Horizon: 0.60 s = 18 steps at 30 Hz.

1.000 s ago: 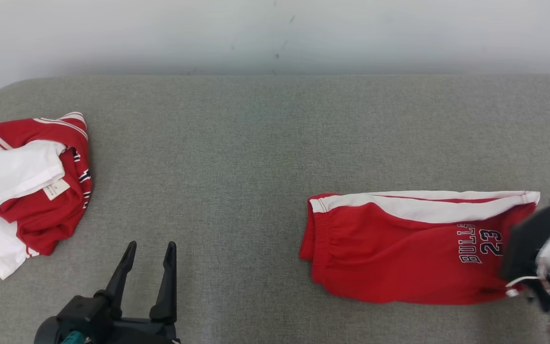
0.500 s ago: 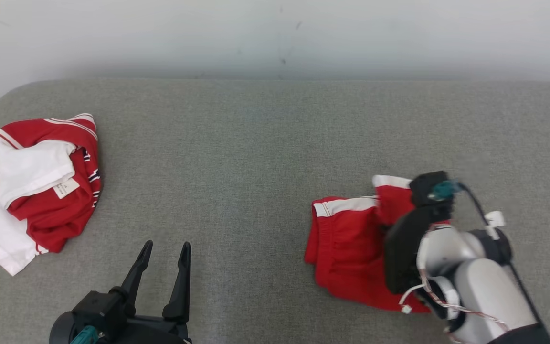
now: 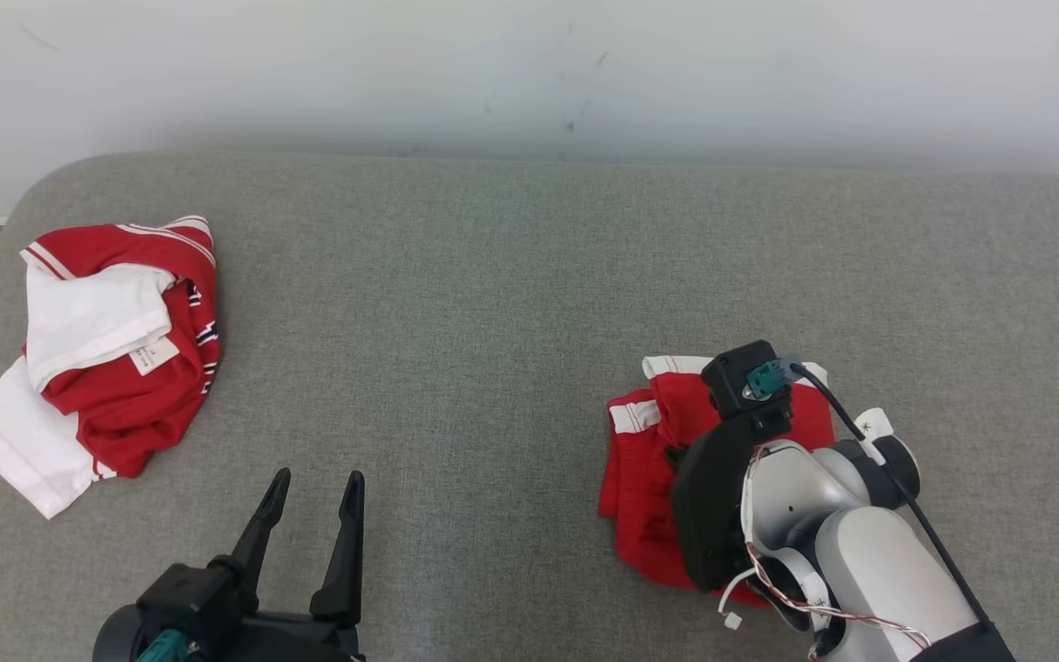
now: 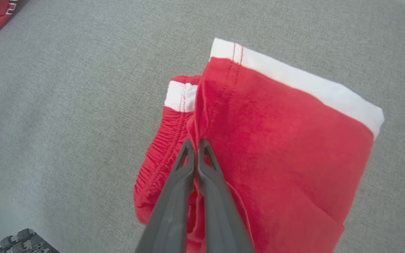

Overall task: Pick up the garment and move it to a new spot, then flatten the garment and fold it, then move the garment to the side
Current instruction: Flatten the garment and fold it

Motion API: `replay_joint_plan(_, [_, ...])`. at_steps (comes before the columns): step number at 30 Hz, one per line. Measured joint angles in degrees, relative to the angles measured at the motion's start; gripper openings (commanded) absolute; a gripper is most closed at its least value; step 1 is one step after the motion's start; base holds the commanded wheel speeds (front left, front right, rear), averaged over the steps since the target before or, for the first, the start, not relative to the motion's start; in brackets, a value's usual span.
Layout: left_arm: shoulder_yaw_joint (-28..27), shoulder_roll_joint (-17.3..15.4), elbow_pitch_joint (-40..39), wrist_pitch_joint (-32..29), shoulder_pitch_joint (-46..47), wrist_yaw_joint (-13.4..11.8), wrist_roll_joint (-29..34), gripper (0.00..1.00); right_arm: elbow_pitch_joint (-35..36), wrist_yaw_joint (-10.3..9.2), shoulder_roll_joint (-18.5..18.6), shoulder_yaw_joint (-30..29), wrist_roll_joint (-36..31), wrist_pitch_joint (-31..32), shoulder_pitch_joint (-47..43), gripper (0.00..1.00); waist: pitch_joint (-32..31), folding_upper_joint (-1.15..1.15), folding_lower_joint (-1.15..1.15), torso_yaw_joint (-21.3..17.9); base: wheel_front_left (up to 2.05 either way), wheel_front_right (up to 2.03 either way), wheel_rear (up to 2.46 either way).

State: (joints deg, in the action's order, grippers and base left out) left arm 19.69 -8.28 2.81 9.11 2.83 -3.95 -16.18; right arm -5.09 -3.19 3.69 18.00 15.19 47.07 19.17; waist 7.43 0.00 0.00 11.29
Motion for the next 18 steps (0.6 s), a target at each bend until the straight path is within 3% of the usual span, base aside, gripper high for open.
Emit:
replay_joint_plan(10, [0.0,-0.1,-0.1,0.1,-0.2,-0.1,0.0,1.00,-1.5,-0.96,0.0,2.0,1.1,-0.1,0.5,0.00,-0.1,0.00,0.00,-0.2,0.00,0.00,0.00])
replay_joint_plan(18, [1.2,0.3,-0.2,0.1,0.2,0.4,0.0,1.00,-4.0,-2.93,0.0,3.9,3.3,-1.3,3.2,0.00,0.8,0.00,0.00,1.1,0.00,0.00,0.00])
